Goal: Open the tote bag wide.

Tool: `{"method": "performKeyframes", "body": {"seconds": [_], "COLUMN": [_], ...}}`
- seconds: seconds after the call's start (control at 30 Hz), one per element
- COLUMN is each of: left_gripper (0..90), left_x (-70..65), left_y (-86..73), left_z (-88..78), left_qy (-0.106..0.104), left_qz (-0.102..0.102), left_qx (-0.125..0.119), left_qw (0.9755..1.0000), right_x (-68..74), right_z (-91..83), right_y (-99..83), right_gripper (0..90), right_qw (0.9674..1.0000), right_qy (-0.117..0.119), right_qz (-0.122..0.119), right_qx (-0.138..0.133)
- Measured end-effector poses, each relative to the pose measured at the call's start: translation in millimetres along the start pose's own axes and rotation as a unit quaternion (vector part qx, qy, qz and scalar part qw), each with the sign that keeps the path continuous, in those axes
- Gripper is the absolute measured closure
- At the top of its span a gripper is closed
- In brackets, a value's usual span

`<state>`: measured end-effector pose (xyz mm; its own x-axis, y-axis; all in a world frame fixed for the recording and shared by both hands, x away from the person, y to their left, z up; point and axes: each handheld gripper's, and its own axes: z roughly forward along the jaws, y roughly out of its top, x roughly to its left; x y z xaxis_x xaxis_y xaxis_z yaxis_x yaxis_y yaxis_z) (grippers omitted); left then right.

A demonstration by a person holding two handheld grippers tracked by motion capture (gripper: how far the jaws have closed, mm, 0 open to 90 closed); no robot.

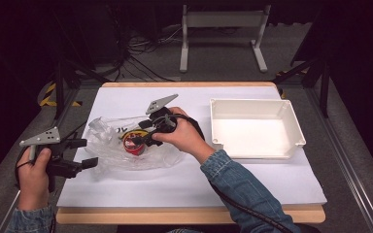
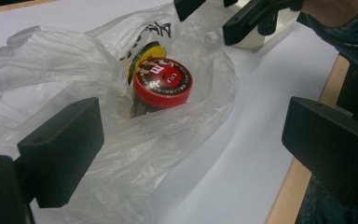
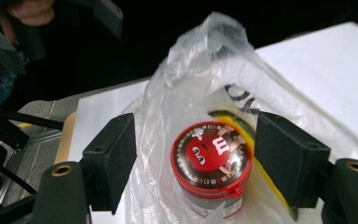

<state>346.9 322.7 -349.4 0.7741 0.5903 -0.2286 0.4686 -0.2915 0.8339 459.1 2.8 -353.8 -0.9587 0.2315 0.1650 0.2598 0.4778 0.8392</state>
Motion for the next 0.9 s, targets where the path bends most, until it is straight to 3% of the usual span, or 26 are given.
{"method": "performKeyframes", "body": {"seconds": [0.13, 0.3, 0.63, 0.9], "left_gripper": [6.3, 6.3, 6.1, 6.1], "left_x": [0.1, 0.8, 3.3, 4.2], "left_y": [0.3, 0.4, -1.4, -1.8], "left_z": [1.0, 1.4, 1.3, 1.8], "left_qy": [0.000, 0.001, 0.007, 0.005], "left_qz": [-0.002, 0.000, -0.002, -0.005], "left_qx": [0.000, 0.002, 0.003, 0.003], "left_qw": [1.0000, 1.0000, 1.0000, 1.0000], "right_x": [-2.7, -5.2, -17.0, -25.1], "right_z": [13.7, 25.8, 42.3, 58.4], "right_y": [-7.3, -13.6, -24.5, -30.0], "right_gripper": [27.8, 17.7, 12.7, 8.2], "right_qw": [0.9997, 0.9990, 0.9978, 0.9955], "right_qy": [-0.008, -0.018, 0.004, 0.009], "right_qz": [-0.003, -0.011, 0.002, -0.032], "right_qx": [0.023, 0.039, 0.067, 0.089]}}
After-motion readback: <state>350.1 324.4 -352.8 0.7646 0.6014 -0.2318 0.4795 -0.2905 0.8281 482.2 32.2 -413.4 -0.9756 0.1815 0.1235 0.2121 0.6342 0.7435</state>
